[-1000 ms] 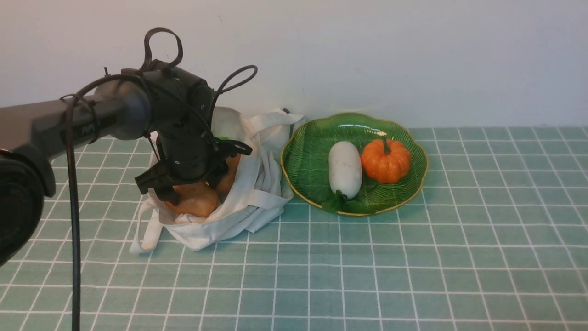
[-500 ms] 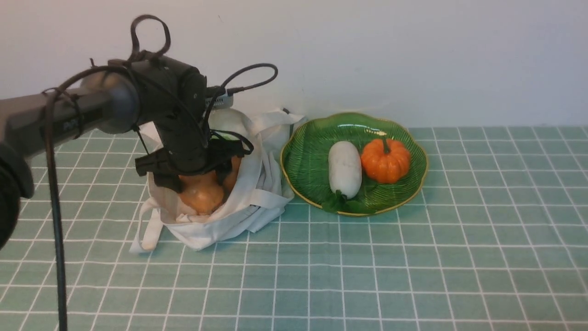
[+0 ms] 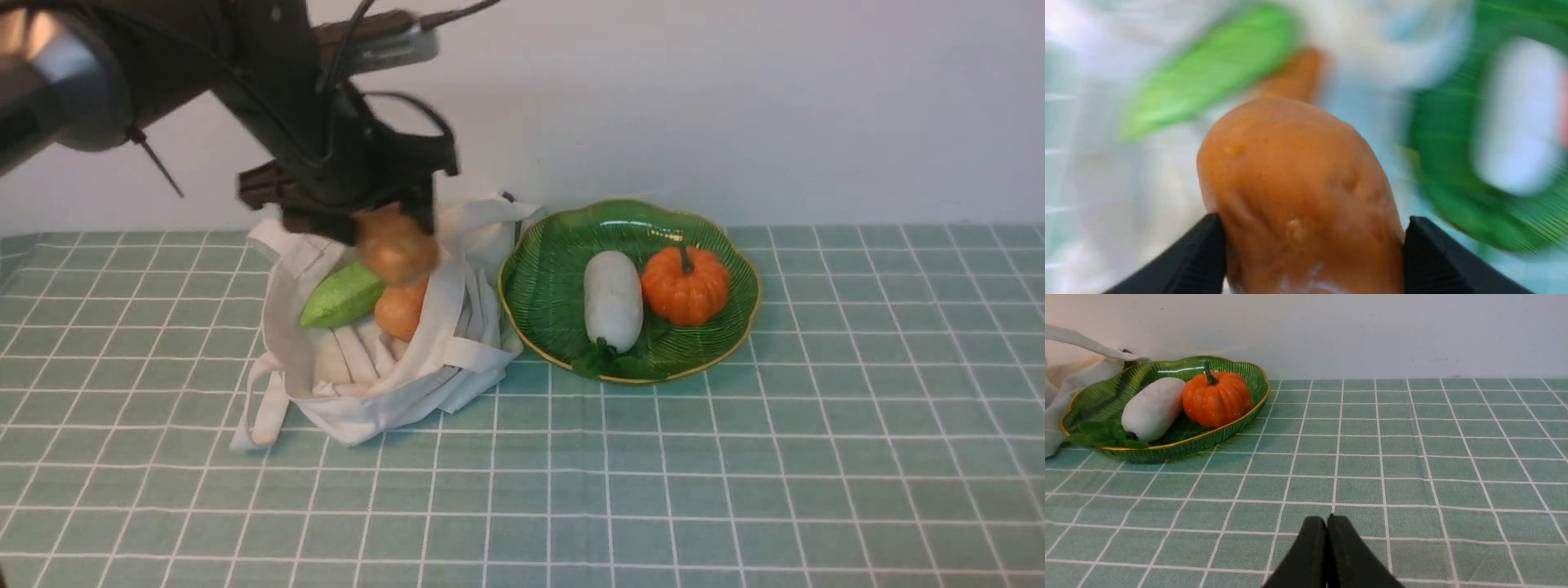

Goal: Take vegetables from cloth bag on blue coffee tablecloth place on plate.
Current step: 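Take the potato out of the bag and place it on the plate with the left gripper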

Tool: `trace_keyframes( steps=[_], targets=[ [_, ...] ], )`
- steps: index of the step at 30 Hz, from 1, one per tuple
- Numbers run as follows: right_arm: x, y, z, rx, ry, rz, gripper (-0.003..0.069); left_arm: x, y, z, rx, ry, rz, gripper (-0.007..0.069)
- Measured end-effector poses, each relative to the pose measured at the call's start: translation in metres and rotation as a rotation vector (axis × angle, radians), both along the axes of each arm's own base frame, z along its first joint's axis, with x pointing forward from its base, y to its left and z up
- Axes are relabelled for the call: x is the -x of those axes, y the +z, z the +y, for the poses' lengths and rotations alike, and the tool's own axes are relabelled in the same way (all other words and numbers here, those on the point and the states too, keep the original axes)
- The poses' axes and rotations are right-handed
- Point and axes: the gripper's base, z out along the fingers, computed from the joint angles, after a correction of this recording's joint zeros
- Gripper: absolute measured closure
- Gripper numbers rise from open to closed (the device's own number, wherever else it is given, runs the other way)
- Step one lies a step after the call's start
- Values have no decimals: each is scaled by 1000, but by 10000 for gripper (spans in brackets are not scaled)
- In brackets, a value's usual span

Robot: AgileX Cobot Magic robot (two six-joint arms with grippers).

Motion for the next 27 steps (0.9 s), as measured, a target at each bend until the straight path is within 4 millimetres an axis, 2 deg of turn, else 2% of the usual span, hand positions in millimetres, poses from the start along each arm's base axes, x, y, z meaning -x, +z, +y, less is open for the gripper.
trace_keyframes(
  steps=[1,5,9,12,13,14,18,24,27],
  targets=[
    [0,0,0,0,0,0,675,-3,4,-14,35,-78,-3,126],
    [0,0,0,0,0,0,675,-20,-2,-38,61,-152,-28,126],
    [0,0,0,0,0,0,675,-46,-36,-68,69,-175,-51,126],
    [0,0,0,0,0,0,675,-54,-52,-79,69,-184,-53,126],
    [0,0,0,0,0,0,675,-59,-69,-87,61,-192,-43,126],
    [0,0,0,0,0,0,675,-63,-80,-91,53,-196,-31,126],
    [0,0,0,0,0,0,675,-70,-101,-94,34,-196,-12,112],
    [0,0,0,0,0,0,675,-71,-103,-94,34,-198,-18,-44],
    [0,0,0,0,0,0,675,-73,-96,-95,41,-204,-38,-58]
  ],
)
